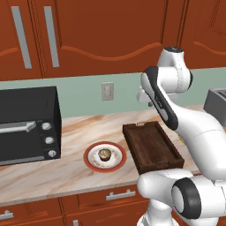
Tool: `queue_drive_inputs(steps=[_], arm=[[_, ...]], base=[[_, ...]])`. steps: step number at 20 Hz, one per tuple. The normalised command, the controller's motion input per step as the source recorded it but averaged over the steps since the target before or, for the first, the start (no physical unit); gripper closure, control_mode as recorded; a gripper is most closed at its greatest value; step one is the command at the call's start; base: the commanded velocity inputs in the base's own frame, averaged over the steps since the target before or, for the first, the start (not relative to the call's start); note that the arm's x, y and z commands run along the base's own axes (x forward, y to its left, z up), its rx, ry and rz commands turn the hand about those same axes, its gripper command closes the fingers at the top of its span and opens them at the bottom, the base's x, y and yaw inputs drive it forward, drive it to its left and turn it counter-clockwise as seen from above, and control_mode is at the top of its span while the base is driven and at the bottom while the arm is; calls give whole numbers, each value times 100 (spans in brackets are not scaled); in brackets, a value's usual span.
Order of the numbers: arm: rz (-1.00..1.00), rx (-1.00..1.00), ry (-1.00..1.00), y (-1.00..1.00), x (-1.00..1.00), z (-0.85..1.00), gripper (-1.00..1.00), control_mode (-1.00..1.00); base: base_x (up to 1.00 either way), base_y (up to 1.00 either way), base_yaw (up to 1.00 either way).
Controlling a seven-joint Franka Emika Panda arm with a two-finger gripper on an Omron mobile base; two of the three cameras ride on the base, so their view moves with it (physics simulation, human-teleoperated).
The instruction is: Move the dessert items from the plates to the tray.
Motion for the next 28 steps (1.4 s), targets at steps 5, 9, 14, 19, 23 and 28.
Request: queue_drive_inputs(steps=[5, 9, 14, 19, 23, 28], arm=[[0, 0, 0, -7, 0, -11, -100, -100], [0, 1, 0, -35, 0, -11, -100, -100], [0, 0, 0, -34, 0, -18, -100, -100], [0, 0, 0, -27, 0, -21, -100, -100], [0, 0, 0, -21, 0, -29, -100, -100], [0, 0, 0, -20, 0, -23, -100, -100]], base=[[0, 0, 0], [0, 0, 0], [0, 0, 0], [0, 0, 0], [0, 0, 0], [0, 0, 0]])
